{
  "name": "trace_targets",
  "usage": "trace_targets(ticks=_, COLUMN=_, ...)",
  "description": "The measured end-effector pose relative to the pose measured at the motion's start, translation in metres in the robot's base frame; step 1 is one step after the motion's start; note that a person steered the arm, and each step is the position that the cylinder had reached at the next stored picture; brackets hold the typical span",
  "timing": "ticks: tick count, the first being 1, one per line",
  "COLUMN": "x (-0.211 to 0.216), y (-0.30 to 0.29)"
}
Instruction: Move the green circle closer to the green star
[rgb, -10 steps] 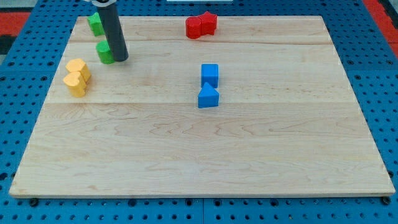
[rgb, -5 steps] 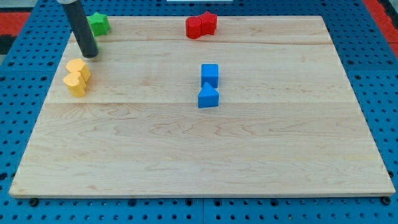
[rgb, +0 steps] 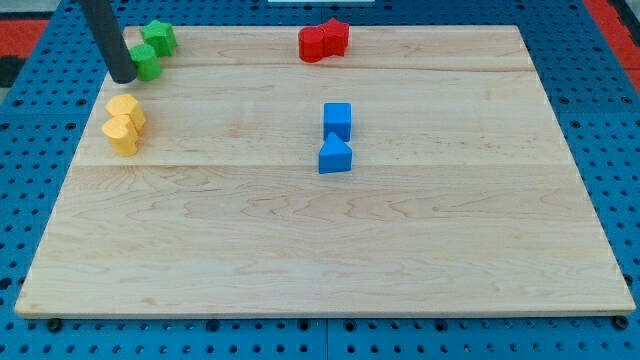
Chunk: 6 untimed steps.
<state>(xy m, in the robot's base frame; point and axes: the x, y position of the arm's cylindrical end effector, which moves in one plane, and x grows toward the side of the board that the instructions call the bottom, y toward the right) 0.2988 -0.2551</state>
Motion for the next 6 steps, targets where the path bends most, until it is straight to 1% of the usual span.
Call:
trace_targets(ticks=2, x=0.006, y=0.013)
trace_targets(ticks=4, x=-0.017, y=0.013)
trace_targets(ticks=5, x=-0.003, y=0.036)
trace_targets(ticks=6, x=0.037, y=0.093)
